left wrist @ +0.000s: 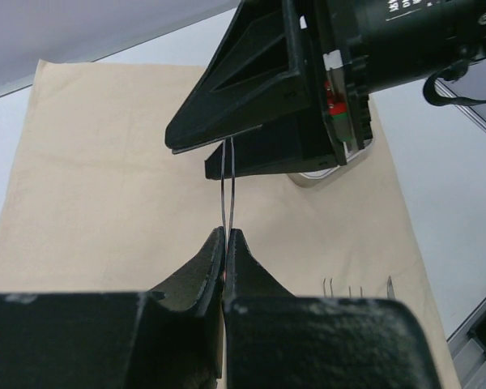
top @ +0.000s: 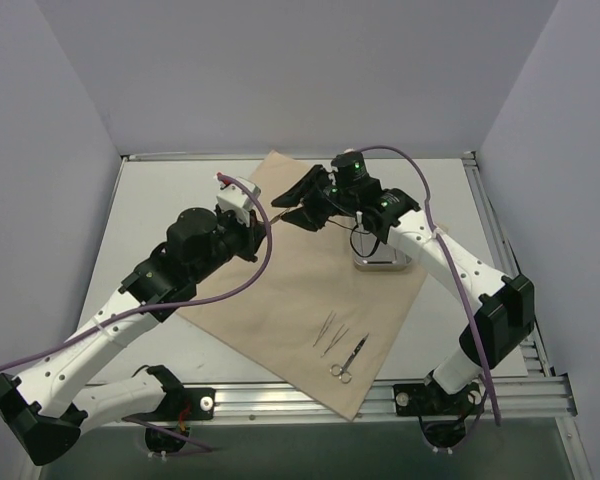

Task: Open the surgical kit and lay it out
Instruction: Place the medical item in the surgical kit.

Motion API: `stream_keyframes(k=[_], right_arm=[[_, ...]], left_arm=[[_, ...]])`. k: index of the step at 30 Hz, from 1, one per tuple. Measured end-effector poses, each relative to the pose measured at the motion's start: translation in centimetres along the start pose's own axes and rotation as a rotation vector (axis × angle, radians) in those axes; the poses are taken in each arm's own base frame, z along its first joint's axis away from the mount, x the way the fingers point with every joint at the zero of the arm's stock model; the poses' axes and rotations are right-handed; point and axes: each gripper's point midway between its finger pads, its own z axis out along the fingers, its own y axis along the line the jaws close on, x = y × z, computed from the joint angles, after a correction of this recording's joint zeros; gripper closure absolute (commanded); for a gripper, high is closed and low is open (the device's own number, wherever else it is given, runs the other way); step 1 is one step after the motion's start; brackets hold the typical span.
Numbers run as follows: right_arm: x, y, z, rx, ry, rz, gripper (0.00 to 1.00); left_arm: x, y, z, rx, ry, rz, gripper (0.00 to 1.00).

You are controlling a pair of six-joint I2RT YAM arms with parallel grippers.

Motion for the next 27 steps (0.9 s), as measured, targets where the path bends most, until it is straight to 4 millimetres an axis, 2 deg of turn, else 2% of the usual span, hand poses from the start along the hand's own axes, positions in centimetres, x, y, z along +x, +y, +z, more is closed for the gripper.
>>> stream_keyframes(k=[2, 3, 4, 6, 7, 8, 9, 11, 14, 16, 20, 21, 24, 27], right_arm=[[-0.1, 0.1, 0.4, -0.001, 0.000, 0.002, 0.81], [-0.2, 0.1, 0.6, -0.001, 0.000, 0.001, 0.95], [-0.2, 0.0, 0.7, -0.001, 0.000, -0.003, 1.00], [-0.2, 0.1, 0.9, -0.005, 0.005, 0.012, 1.00], [-0.2, 0.2, 0.9, -0.009, 0.004, 0.013, 1.00], [-0.3, 0.3, 0.9, -0.012, 0.003, 0.012, 1.00], [-0.3, 0.4, 0.9, -0.015, 0.002, 0.008, 1.00], [-0.4, 0.5, 0.9, -0.018, -0.002, 0.001, 1.00], [-0.6, 0.9, 0.8, -0.018, -0.013, -0.020, 1.00], [-0.9, 1.5, 0.6, -0.021, -0.022, -0.050, 1.00], [-1.2, 3.0, 0.0, -0.031, -0.041, -0.121, 1.00], [-1.2, 3.3, -0.1, -0.025, -0.043, -0.140, 1.00], [-1.4, 4.6, -0.4, -0.016, -0.061, -0.211, 1.00], [-1.9, 5.8, -0.6, -0.012, -0.089, -0.288, 1.00]], left_arm=[[0.0, -0.2, 0.0, 0.009, 0.000, -0.007, 0.98], [0.0, -0.3, 0.0, 0.014, 0.001, -0.008, 0.98], [0.0, -0.4, 0.0, 0.018, 0.003, -0.009, 0.97], [0.1, -0.4, 0.0, 0.018, 0.007, -0.012, 0.88], [0.2, -0.3, 0.0, 0.017, 0.011, -0.014, 0.78], [0.2, -0.4, 0.1, 0.018, 0.015, -0.014, 0.58], [0.3, -0.5, 0.1, 0.024, 0.021, -0.012, 0.50], [0.3, -0.9, -0.1, 0.042, 0.033, -0.027, 0.38], [0.5, -1.3, -0.4, 0.066, 0.056, -0.033, 0.31], [0.8, -1.5, -0.6, 0.074, 0.072, -0.037, 0.32], [1.2, -0.6, -1.1, 0.066, 0.108, -0.068, 0.42], [1.1, -0.1, -1.2, 0.056, 0.116, -0.085, 0.47], [-0.3, 1.5, -1.0, 0.040, 0.126, -0.153, 0.50], [-1.2, 1.5, -0.8, 0.067, 0.133, -0.200, 0.49]])
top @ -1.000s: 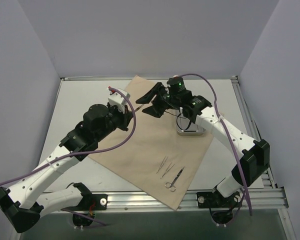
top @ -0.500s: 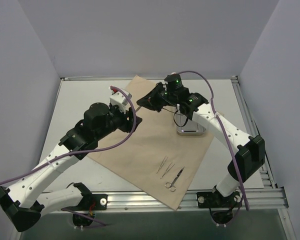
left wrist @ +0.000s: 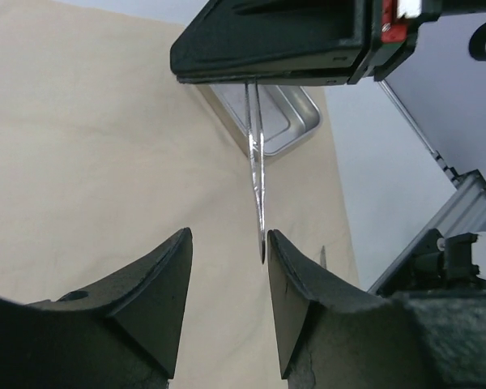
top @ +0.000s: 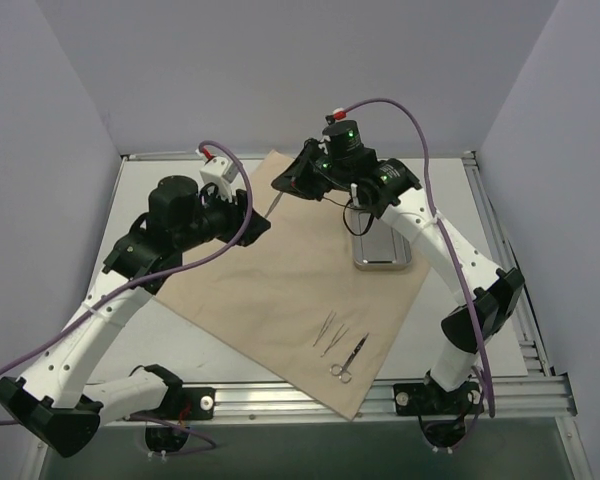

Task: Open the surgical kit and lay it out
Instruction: Place the medical item in the surgical kit.

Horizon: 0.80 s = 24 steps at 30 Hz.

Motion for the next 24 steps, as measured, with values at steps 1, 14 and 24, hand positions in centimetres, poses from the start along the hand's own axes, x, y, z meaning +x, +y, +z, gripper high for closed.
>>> stream_keyframes(k=[1, 14, 24], right_arm=[[0.0, -0.1, -0.1, 0.013, -0.003, -0.024, 1.00], [1.5, -2.6, -1.1, 0.156, 0.011, -0.185, 1.00], [1.5, -2.0, -1.4, 0.147, 0.004, -0.219, 1.00]], left_arm=[[-0.1, -0.4, 0.0, 0.017, 0.004, -0.008, 0.49], [-0.7, -4.0, 0.4, 0.194, 0.059, -0.092, 0.53], [1.2, -3.3, 2.9, 0.182, 0.159, -0.131, 0.71]])
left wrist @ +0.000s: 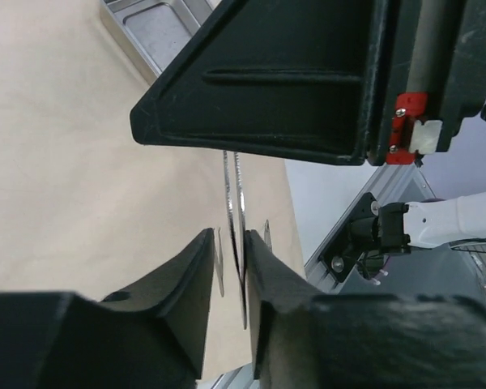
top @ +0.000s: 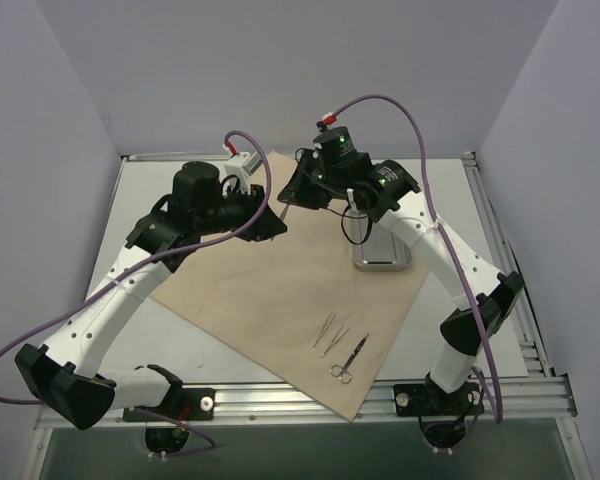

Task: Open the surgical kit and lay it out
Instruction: Place the medical item in the surgical kit.

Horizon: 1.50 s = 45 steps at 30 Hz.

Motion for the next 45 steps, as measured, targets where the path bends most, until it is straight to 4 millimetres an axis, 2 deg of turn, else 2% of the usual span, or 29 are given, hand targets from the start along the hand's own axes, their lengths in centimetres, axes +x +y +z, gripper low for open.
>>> stream_keyframes(k=[3, 4, 6, 7, 8, 10, 13, 17, 18, 21, 24, 28, 35, 38, 45], right_arm=[[0.1, 0.0, 0.1, 0.002, 0.000, -0.006, 1.00], [0.1, 0.0, 0.1, 0.002, 0.001, -0.005, 0.95], [0.1, 0.0, 0.0, 0.001, 0.000, -0.010, 0.66], [0.0, -0.1, 0.0, 0.004, 0.001, -0.010, 0.47], [-0.1, -0.4, 0.0, 0.014, -0.001, -0.007, 0.38], [-0.2, -1.2, 0.0, 0.036, 0.004, -0.017, 0.31], [-1.2, -3.9, -0.1, 0.090, -0.011, 0.009, 0.29], [-3.5, -11.1, -1.7, 0.226, -0.046, 0.097, 0.28], [-4.4, -13.5, -2.7, 0.270, -0.063, 0.129, 0.28], [-6.6, -18.9, -5.6, 0.363, -0.123, 0.202, 0.28], [-8.2, -22.7, -8.9, 0.429, -0.180, 0.251, 0.28], [-8.3, -24.2, -11.2, 0.446, -0.191, 0.258, 0.28], [-6.8, -25.4, -11.4, 0.454, -0.134, 0.262, 0.28], [-6.7, -25.4, -11.3, 0.449, -0.125, 0.261, 0.28], [-5.9, -26.3, -11.1, 0.461, -0.100, 0.275, 0.28]], left_arm=[[-0.1, -0.1, -0.1, -0.001, 0.003, -0.004, 0.88], [-0.1, -0.2, -0.1, 0.000, 0.005, -0.004, 0.97], [-0.2, -0.1, -0.1, -0.014, 0.005, -0.002, 0.98], [-0.2, 0.1, -0.1, -0.021, 0.004, 0.000, 0.98], [-0.3, 0.2, 0.1, -0.030, 0.003, 0.004, 0.98], [-0.3, 0.5, 0.2, -0.052, 0.000, 0.019, 0.98], [0.8, 0.6, 0.7, -0.086, 0.003, 0.051, 0.98], [5.1, 0.9, 1.4, -0.121, 0.074, 0.082, 0.98], [6.6, 1.0, 1.7, -0.130, 0.100, 0.089, 0.98], [10.5, 1.4, 2.8, -0.137, 0.172, 0.104, 0.98], [14.1, 1.6, 3.7, -0.136, 0.243, 0.111, 0.98], [17.7, 1.6, 5.3, -0.130, 0.317, 0.122, 0.98], [22.5, 1.6, 8.1, -0.120, 0.404, 0.103, 0.98], [23.8, 1.5, 8.9, -0.123, 0.430, 0.095, 0.98], [25.3, 1.7, 10.0, -0.143, 0.431, 0.090, 0.98]])
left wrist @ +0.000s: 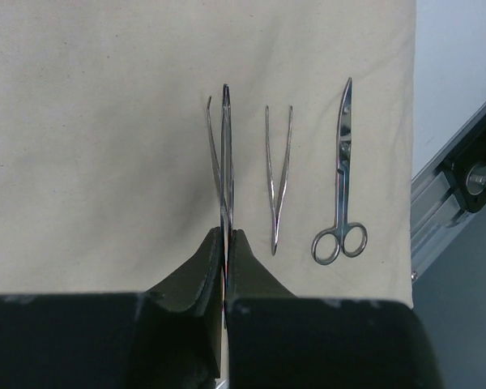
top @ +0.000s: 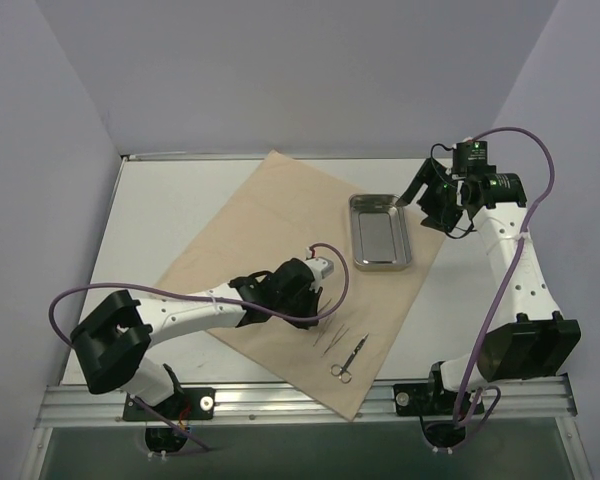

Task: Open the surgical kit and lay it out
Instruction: Place the medical item in the surgical kit.

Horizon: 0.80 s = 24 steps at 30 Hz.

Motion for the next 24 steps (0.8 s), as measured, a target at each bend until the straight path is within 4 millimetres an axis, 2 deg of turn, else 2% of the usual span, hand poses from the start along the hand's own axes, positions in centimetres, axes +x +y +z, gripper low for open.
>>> stream_keyframes(k=[4, 9, 18, 24], right_arm=[[0.2, -0.2, 0.1, 0.005, 0.009, -0.001, 0.28], [0.1, -0.5, 0.0, 0.012, 0.011, -0.003, 0.28], [0.0, -0.7, -0.1, 0.012, 0.013, 0.000, 0.28], [0.0, -0.6, -0.1, 0.009, 0.015, 0.000, 0.28]], left_arm=[[0.2, 0.3, 0.8, -0.011, -0.005, -0.003, 0.98], [1.5, 1.2, 2.1, -0.039, 0.027, -0.005, 0.98], [1.9, 2.0, 2.9, -0.076, 0.024, -0.024, 0.98], [3.0, 2.8, 4.1, -0.103, 0.063, -0.034, 0.98]])
